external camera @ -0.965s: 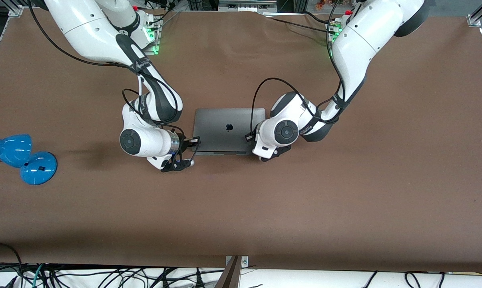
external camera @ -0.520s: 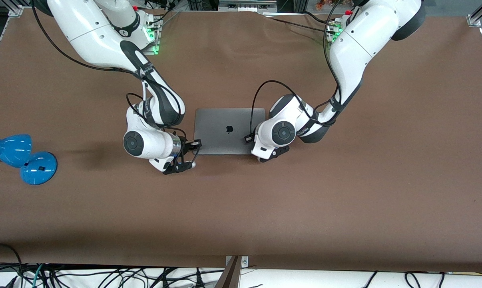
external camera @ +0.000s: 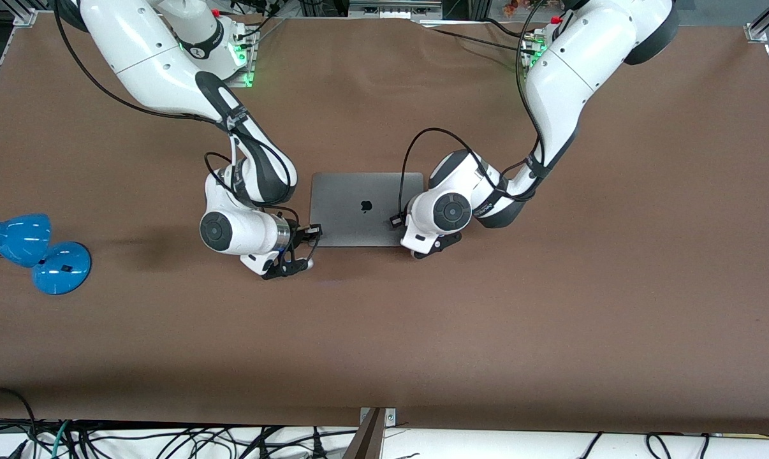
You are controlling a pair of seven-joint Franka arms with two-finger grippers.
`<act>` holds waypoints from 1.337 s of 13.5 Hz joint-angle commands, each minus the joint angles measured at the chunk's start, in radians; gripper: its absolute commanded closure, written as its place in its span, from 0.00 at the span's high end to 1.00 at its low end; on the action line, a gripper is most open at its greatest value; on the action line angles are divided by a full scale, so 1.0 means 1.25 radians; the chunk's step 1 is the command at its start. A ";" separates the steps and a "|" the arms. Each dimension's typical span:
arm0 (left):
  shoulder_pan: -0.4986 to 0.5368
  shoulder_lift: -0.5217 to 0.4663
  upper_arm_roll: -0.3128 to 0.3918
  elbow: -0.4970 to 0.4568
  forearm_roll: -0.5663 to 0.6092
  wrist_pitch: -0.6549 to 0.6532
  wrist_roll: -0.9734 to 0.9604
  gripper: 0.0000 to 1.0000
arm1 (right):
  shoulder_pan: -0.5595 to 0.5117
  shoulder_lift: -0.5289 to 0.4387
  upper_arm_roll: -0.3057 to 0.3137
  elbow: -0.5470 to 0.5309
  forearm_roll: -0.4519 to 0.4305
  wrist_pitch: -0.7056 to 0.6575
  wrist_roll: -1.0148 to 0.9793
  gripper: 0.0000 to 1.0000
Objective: Close laptop with both arms from behind
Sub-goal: 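Lift both grippers up and away from the closed laptop lid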
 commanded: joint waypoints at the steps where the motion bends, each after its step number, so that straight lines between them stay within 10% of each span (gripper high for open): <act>1: -0.010 0.019 0.005 0.023 0.034 0.003 0.002 0.00 | 0.017 0.003 -0.009 0.021 -0.021 -0.009 0.003 0.18; 4: -0.010 0.017 0.005 0.023 0.033 0.003 0.001 0.00 | 0.029 -0.018 -0.024 0.021 -0.044 -0.011 0.003 0.90; 6: 0.002 0.000 0.004 0.026 0.037 -0.001 0.000 0.99 | 0.027 -0.059 -0.025 0.019 -0.072 -0.016 -0.003 1.00; 18: 0.213 -0.439 -0.008 -0.112 0.097 -0.340 0.295 1.00 | -0.103 -0.379 -0.079 0.021 -0.204 -0.369 0.003 1.00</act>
